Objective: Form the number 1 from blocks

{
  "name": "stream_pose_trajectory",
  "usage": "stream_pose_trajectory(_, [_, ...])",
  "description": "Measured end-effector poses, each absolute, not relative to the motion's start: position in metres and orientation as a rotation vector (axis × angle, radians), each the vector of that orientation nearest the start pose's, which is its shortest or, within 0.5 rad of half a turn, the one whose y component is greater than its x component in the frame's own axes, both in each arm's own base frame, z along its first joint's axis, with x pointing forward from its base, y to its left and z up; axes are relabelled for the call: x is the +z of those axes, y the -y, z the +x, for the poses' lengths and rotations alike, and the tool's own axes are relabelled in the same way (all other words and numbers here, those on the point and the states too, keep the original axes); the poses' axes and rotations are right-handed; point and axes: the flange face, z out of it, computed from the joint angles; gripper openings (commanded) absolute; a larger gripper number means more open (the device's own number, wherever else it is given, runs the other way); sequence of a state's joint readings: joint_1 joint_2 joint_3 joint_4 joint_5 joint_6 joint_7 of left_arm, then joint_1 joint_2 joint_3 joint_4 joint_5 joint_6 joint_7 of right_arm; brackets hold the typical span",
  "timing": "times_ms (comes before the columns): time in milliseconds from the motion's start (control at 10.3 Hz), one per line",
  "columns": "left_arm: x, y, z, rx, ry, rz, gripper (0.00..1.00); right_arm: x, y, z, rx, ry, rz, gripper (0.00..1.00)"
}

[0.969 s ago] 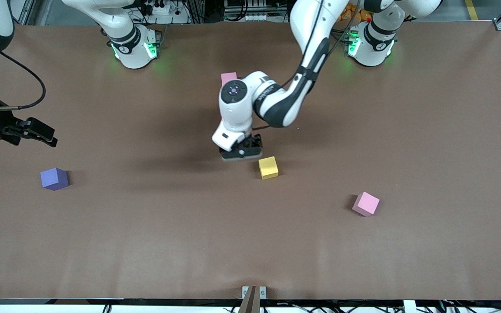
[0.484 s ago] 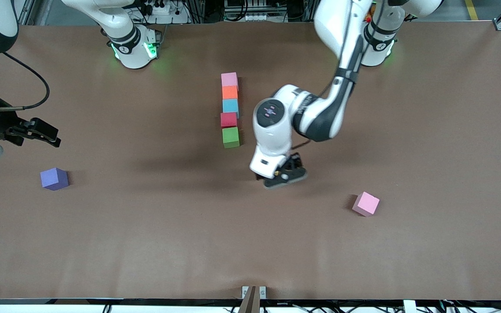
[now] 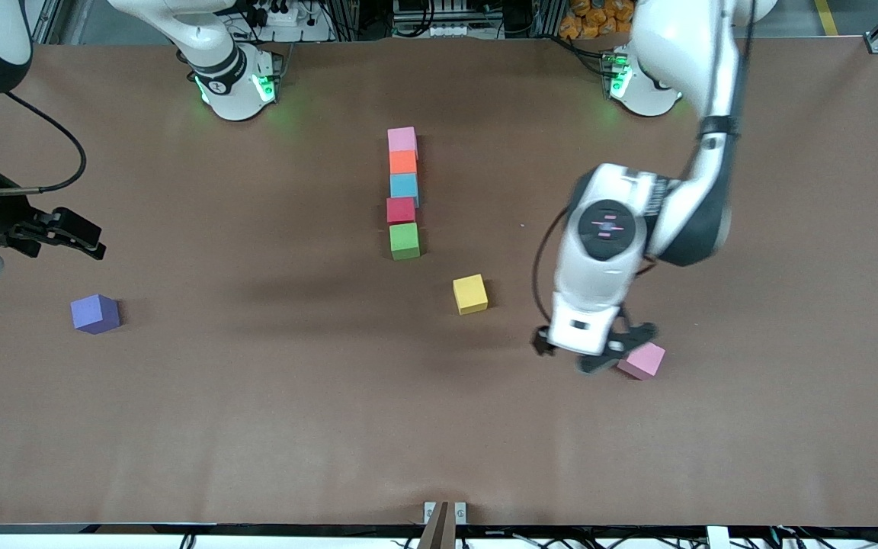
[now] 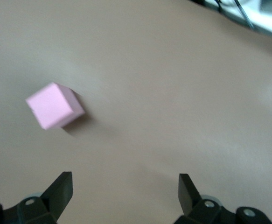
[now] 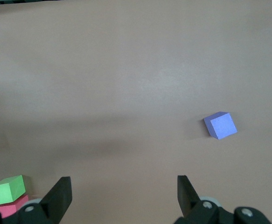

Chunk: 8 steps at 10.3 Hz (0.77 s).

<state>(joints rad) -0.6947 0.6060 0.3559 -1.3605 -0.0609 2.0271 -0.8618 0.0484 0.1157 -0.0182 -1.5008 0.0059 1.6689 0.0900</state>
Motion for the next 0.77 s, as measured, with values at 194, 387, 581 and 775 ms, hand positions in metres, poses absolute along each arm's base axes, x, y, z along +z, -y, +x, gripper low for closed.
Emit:
stream_pose_trajectory(194, [0.41,0.236,0.673,-0.14,0.658,-2.97,1.0,0.599,-0.023,0.597,-0.086,-0.15,-3.174,1.0])
stream_pose_trajectory(387, [0.406,0.189,0.681,-0.068,0.575,-2.969,1.0,0.6,-0.036,0.593,-0.089,-0.276,-3.17,1.0])
stream_pose_trajectory(581, [0.408,0.13,0.687,-0.006,0.533,-2.97,1.0,0.594,-0.044,0.592,-0.072,-0.279,-3.167,1.0])
stream_pose_trajectory(775, [0.432,0.067,0.676,0.044,0.568,-3.01,1.0,0.586,-0.059,0.594,-0.082,-0.245,-3.167,1.0])
